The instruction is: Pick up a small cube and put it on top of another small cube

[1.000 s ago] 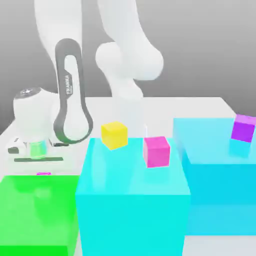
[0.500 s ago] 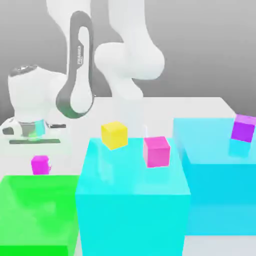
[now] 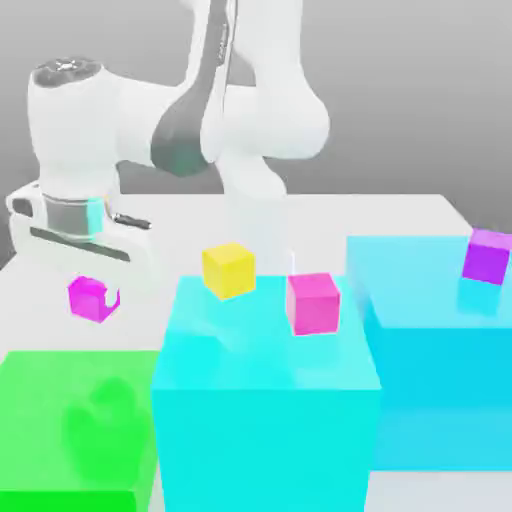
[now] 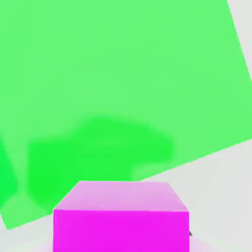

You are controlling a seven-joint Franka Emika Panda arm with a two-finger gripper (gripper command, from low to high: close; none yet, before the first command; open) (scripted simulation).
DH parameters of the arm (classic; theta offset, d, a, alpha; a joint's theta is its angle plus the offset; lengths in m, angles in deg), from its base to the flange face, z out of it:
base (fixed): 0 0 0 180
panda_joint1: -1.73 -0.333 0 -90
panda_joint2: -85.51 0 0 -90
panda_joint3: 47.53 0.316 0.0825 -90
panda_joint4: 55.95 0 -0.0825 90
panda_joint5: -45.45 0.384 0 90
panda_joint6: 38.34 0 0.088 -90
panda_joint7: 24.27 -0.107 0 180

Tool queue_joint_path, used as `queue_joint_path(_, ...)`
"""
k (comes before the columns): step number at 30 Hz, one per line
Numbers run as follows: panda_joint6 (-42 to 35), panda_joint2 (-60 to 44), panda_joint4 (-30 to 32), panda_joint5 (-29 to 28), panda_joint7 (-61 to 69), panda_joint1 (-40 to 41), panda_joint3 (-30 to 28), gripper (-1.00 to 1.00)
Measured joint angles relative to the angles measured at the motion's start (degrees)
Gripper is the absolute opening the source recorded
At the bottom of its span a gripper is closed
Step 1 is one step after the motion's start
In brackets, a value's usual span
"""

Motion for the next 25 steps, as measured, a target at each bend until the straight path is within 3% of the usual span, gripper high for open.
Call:
queue_joint_path(16,-24.11,21.13,-5.25,17.31,-30.92,-7.52,13.33,-1.00)
queue_joint_path(21,-17.43,19.71,-0.14,19.99,-33.10,-8.32,15.35,-1.00)
queue_joint_path(22,-15.89,19.16,0.83,20.21,-33.09,-8.33,15.61,1.00)
queue_joint_path(25,-15.89,19.16,0.83,20.22,-33.09,-8.33,15.61,1.00)
